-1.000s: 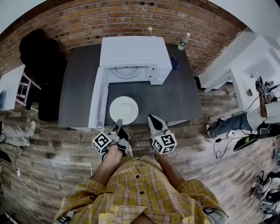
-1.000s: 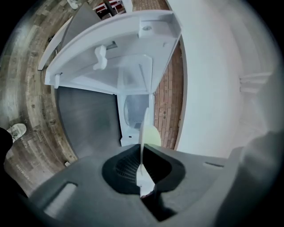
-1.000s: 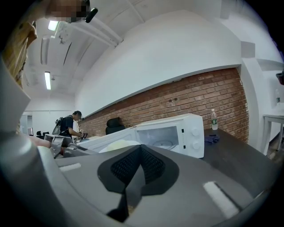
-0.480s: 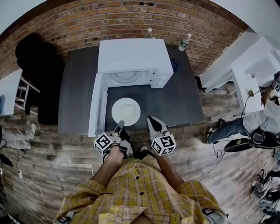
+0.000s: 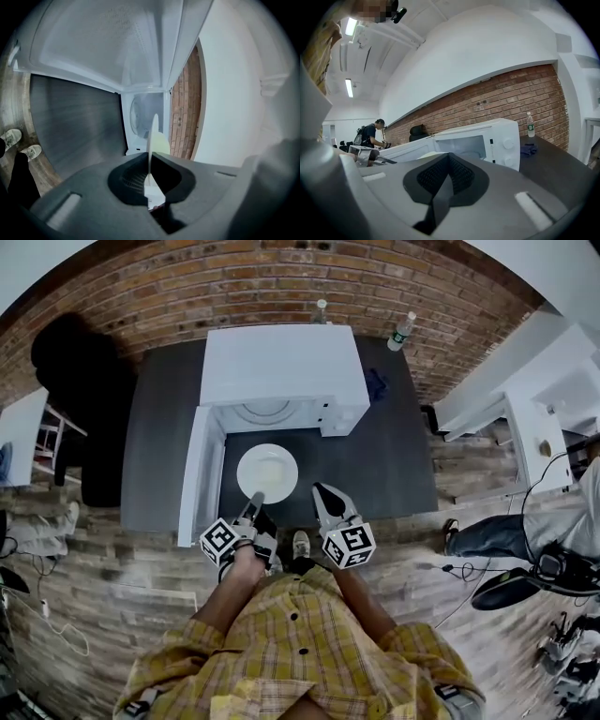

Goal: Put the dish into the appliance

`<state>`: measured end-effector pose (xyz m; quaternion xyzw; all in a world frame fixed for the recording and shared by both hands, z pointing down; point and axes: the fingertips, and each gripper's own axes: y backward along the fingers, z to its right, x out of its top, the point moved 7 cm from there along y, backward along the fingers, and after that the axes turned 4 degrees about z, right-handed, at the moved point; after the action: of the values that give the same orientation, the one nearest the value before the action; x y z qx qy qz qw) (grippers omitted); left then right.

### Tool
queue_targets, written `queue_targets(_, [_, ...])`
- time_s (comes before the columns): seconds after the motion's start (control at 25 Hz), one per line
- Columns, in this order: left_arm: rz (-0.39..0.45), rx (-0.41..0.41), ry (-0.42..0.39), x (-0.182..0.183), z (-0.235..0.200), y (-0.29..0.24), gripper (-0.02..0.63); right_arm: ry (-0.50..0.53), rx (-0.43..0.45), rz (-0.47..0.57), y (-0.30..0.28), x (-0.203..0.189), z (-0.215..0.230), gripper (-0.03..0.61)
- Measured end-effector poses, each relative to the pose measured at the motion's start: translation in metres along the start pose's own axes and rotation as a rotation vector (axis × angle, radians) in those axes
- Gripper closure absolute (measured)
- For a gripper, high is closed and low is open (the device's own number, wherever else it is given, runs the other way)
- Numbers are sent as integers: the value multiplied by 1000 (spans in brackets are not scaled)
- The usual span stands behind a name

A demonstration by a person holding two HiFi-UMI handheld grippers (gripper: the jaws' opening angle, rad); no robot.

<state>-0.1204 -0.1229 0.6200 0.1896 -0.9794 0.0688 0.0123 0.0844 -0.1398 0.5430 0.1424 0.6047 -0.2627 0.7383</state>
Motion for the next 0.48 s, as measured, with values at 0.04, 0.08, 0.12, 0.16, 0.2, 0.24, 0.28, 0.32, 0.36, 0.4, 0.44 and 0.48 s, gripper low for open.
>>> queue_targets(0.04, [4,9,-6,0,-1,-5,603,2,6,0,-2,2,3,574])
queue_targets(0.08, [8,20,-10,0,-3,-9,603,2,11,1,-4,3,5,574])
queue_targets(0.12, [12,28,-9,0,-4,-13,603,0,15,1,-5,3,8,574])
queue_targets(0.16, [17,31,-1,-1,-4,-17,603,-3,20,0,-6,4,10,574])
queue_targets(0.2, [22,31,7,-2,-5,-21,603,-5,24,-3,-8,3,12,574])
queue_targets(0.24, [26,30,13,-3,-5,-25,603,-5,29,-6,-9,3,14,574])
queue_targets(0.28, [29,30,15,-3,-5,-29,603,-5,35,-8,-11,3,16,574])
queue_targets(0.32, [32,28,16,-3,-5,-33,603,-4,41,-9,-13,3,18,574])
queue_targets(0.36, [36,24,17,-3,-5,-36,603,-3,46,-10,-15,3,18,574])
queue_targets(0.4, [40,18,20,-2,-5,-38,603,-3,51,-10,-16,3,19,574])
queue_targets(0.44, [43,14,19,-2,-5,-41,603,-3,55,-9,-16,3,19,574])
queue_targets(0.48, [44,18,13,-1,-6,-43,603,-3,59,-8,-18,3,20,574])
